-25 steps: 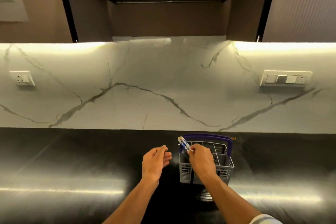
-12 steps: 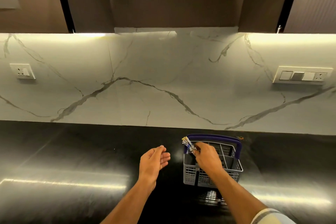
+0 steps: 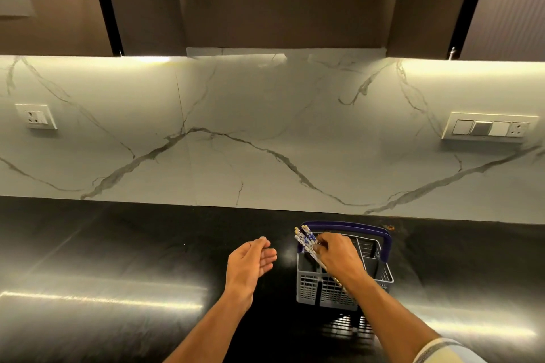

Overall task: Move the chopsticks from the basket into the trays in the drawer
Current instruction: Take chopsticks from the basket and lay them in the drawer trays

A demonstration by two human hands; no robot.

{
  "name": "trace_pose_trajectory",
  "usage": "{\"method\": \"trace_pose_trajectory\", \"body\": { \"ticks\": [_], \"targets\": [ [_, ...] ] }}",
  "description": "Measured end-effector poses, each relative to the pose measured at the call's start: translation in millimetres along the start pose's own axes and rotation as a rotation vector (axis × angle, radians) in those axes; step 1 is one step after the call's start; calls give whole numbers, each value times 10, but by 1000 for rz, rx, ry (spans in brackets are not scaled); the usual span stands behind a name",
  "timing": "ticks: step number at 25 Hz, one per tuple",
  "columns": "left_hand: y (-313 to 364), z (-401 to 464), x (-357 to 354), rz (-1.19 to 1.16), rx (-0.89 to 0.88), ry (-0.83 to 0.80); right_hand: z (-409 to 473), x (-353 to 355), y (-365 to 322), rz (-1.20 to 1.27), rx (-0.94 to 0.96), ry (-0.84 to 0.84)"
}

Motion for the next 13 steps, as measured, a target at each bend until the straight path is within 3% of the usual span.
{"method": "trace_pose_trajectory", "body": {
  "ticks": [6, 10, 13],
  "targets": [
    [428, -87, -219, 31, -107, -126, -79, 614, -419, 173, 101, 116],
    [1126, -293, -543, 132, -336, -285, -160, 1255, -853, 272, 186, 163],
    [1644, -554, -764, 170, -500, -377, -284, 1569, -1060, 447, 198, 92]
  ]
}}
Point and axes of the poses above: each hand's wrist, its own z-axis towards the middle knuckle, its own x-axis out of the back of the hand, y = z × x, the point moved 10 cm from there along z, towards the middle knuckle, and after that the axes turned 3 degrees about y, right-handed, at the moved point
